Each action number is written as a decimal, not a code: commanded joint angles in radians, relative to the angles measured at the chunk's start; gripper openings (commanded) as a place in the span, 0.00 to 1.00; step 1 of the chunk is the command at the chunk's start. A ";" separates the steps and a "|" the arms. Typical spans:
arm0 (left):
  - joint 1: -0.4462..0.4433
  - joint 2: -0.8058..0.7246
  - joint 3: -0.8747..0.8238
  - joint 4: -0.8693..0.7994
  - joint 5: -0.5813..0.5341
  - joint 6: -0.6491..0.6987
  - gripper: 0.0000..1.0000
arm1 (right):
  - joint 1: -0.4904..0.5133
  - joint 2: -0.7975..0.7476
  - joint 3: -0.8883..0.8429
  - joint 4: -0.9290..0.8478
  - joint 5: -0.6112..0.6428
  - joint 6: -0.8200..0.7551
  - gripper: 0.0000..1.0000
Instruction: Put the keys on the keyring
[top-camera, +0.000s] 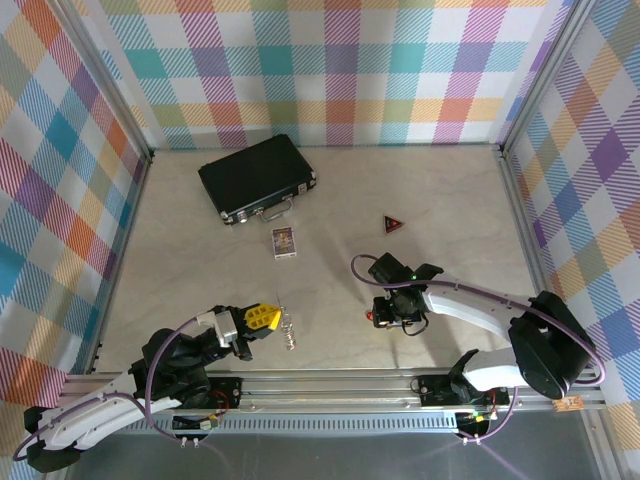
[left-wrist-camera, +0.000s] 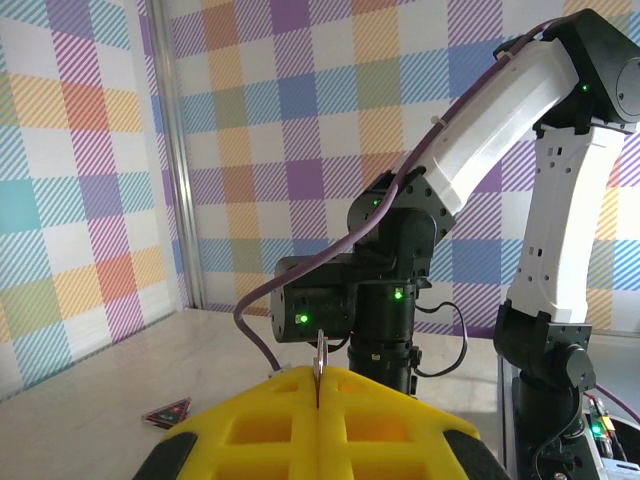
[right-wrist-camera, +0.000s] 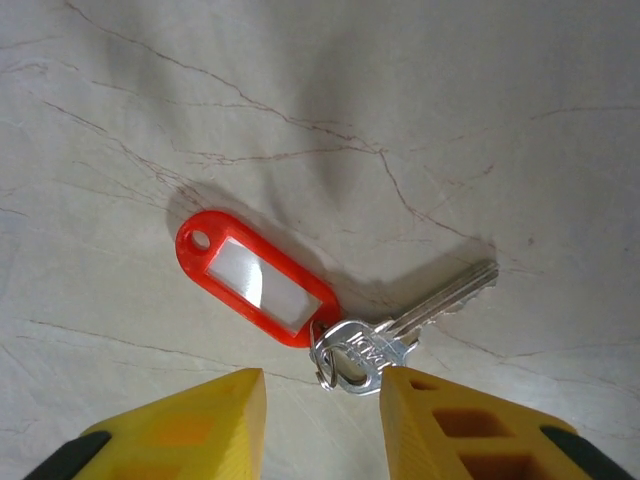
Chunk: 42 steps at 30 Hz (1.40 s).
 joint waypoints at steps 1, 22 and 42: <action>-0.005 -0.004 -0.004 0.053 0.015 -0.012 0.00 | 0.004 -0.014 -0.013 0.035 0.004 -0.009 0.32; -0.004 -0.004 -0.007 0.055 0.010 -0.011 0.00 | 0.004 -0.011 -0.045 0.041 -0.013 -0.055 0.20; -0.004 -0.005 -0.008 0.055 0.014 -0.011 0.00 | 0.003 0.009 -0.045 0.063 -0.015 -0.070 0.09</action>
